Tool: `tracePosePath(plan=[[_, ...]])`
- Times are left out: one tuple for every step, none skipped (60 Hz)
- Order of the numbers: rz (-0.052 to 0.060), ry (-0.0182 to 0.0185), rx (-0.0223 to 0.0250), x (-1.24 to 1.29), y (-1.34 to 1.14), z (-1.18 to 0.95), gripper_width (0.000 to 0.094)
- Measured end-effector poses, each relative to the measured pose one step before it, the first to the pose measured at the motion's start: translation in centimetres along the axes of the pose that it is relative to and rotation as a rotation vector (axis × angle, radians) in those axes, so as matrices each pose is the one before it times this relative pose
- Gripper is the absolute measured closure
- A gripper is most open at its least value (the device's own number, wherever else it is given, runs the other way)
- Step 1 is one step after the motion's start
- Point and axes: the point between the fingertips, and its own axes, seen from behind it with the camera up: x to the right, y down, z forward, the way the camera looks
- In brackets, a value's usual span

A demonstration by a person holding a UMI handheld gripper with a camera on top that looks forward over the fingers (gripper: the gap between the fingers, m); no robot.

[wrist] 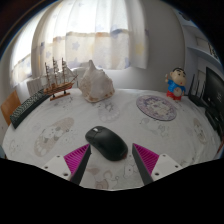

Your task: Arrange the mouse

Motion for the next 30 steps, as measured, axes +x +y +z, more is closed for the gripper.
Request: tracePosePath(plan=[[0.0018, 0.00567, -0.00145, -0.301, 0.091, 0.239, 0.0073], [0.0012, 0.00498, -0.00238, -0.280, 0.183, 0.183, 0.0075], [0.0027, 0.00415, -0.00358, -0.325, 0.207, 0.147, 0.0076], [0.0028, 0.00230, -0.00476, -0.337, 0.243, 0.148, 0.0070], [0.0054, -0.01341, 0.00113, 1.613, -1.198, 1.735, 0.0078], [0.0078, -0.00487, 0.00050, -0.483, -0.078, 0.141, 0.0084], [0.0069, -0.00459, 0.00153, -0.430, -0.043, 0.138, 0.0087], [0.0057, -0.00182, 0.00168, -0.410, -0.029, 0.133, 0.0085], [0.0038, -0.00066, 0.00067, -0.361, -0.014, 0.100, 0.0083], [0.0025, 0.00059, -0.00100, -0.350, 0.043, 0.109, 0.0082], [0.0008, 0.00128, -0.00170, -0.334, 0.045, 0.123, 0.0083], [0.0029, -0.00192, -0.00222, 0.979, -0.498, 0.150, 0.0082], [-0.0028, 0.00075, 0.00004, 1.919, -0.706, 1.263, 0.0082], [-0.0013, 0.00198, 0.00053, 0.127, -0.130, 0.088, 0.0083], [-0.0003, 0.00278, 0.00046, 0.051, -0.140, 0.098, 0.0082], [-0.0003, 0.00347, -0.00050, 0.076, -0.117, 0.138, 0.0081], [-0.0003, 0.00326, -0.00129, 0.064, -0.098, 0.122, 0.0083], [-0.0009, 0.00299, -0.00166, 0.097, -0.069, 0.124, 0.0081], [-0.0020, 0.00384, -0.00115, -0.021, -0.011, -0.011, 0.0080], [-0.0031, 0.00247, -0.00076, 0.149, -0.065, 0.170, 0.0080], [-0.0027, -0.00083, -0.00188, 0.641, -0.562, 1.084, 0.0078], [-0.0041, -0.00002, -0.00134, 0.101, 0.026, 0.099, 0.0078], [-0.0034, -0.00187, -0.00209, 0.024, 0.008, 0.084, 0.0078], [-0.0026, -0.00383, -0.00179, -0.015, -0.010, 0.057, 0.0080], [-0.0006, -0.00510, -0.00156, -0.072, 0.007, 0.047, 0.0080], [0.0004, -0.00624, -0.00153, -0.094, 0.022, 0.050, 0.0090], [0.0010, -0.00565, -0.00198, -0.086, 0.035, 0.049, 0.0102], [0.0015, -0.00438, -0.00250, -0.050, 0.040, 0.034, 0.0114], [0.0001, 0.00263, 0.00156, 0.126, -0.272, 0.178, 0.0132], [-0.0020, -0.00039, 0.00278, 0.014, -0.073, 0.045, 0.0163]])
